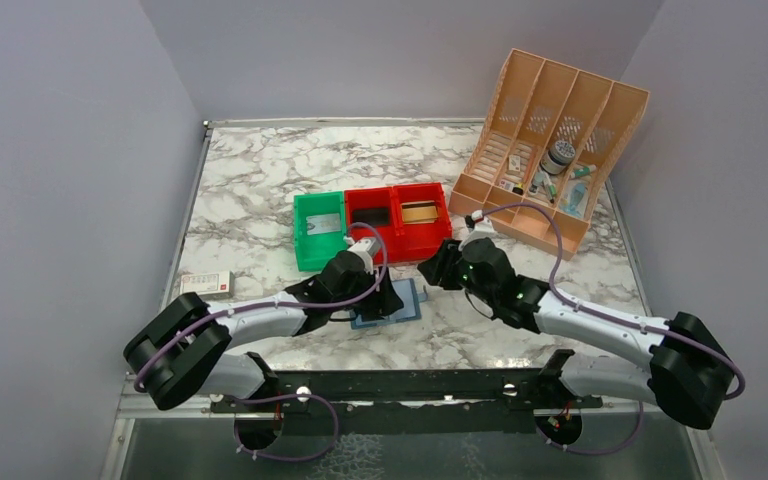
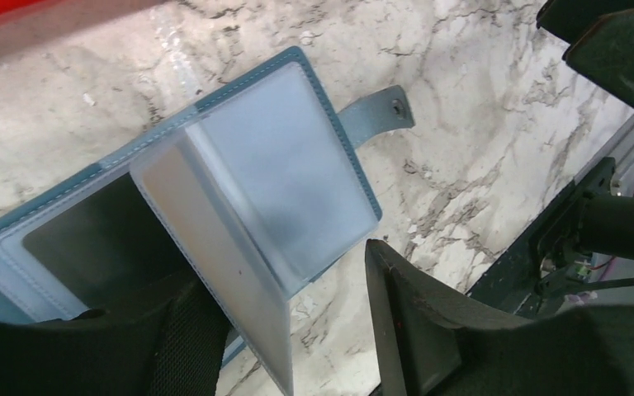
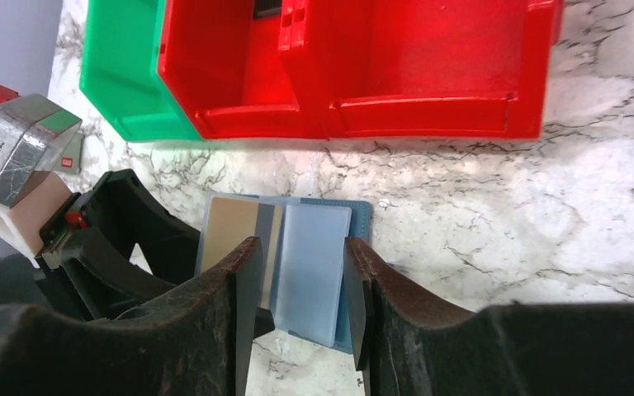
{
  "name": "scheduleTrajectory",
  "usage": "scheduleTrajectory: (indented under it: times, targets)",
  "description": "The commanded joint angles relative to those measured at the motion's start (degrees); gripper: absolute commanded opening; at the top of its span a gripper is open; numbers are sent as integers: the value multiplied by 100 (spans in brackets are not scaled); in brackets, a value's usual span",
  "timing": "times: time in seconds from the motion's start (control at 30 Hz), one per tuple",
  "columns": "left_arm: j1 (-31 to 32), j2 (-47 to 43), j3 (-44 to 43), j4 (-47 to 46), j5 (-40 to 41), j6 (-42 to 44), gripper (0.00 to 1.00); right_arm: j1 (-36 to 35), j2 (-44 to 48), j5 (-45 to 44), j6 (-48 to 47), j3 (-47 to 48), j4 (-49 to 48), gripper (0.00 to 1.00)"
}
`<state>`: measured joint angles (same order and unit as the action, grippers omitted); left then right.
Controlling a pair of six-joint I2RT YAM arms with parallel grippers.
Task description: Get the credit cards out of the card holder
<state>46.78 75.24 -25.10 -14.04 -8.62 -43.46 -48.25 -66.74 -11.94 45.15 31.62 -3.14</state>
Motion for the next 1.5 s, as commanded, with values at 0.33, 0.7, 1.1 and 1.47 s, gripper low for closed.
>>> scheduleTrajectory:
  times: [0.33,0.7,1.1,1.47]
  targets:
    - [190,98,-301,-401,-220,-36,66,12,601,-461,23,-157,168,45]
    - [182,-624,-224,605,714,84,64,9,37,513,-561,131,-50,38]
    - [173,-882,-195,803,1021,-9,58,11,-1480,1402,-1077,844,228,25]
    - [171,-446,-169,323,801,-139,52,14,-2113,840,-1069,960,487,21]
